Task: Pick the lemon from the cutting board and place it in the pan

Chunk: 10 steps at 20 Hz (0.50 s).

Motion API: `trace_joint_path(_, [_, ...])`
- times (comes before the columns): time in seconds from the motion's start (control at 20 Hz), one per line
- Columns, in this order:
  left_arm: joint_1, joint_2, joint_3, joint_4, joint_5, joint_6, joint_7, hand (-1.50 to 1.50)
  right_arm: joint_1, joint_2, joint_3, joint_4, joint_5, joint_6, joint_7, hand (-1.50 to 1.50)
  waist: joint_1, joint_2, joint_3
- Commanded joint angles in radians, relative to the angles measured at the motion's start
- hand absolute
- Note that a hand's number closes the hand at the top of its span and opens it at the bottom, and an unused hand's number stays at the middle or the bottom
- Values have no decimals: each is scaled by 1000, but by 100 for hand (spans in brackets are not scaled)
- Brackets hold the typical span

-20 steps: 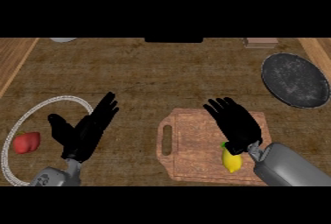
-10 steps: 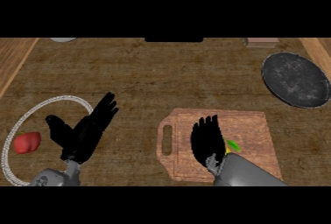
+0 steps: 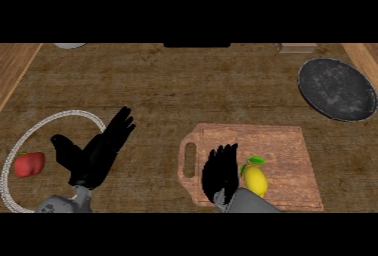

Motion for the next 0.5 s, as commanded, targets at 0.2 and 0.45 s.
trace_joint_path(0.2, [-42,-23,22,25,-17,10,27,0,61,41,37,-21,141,150,174,-150,-7,4,1])
trace_joint_path(0.45, [-43,-53,31,93,-33,-13,-20,0,47,-62,-33,-79,199,195,83,-150,-9,6,1])
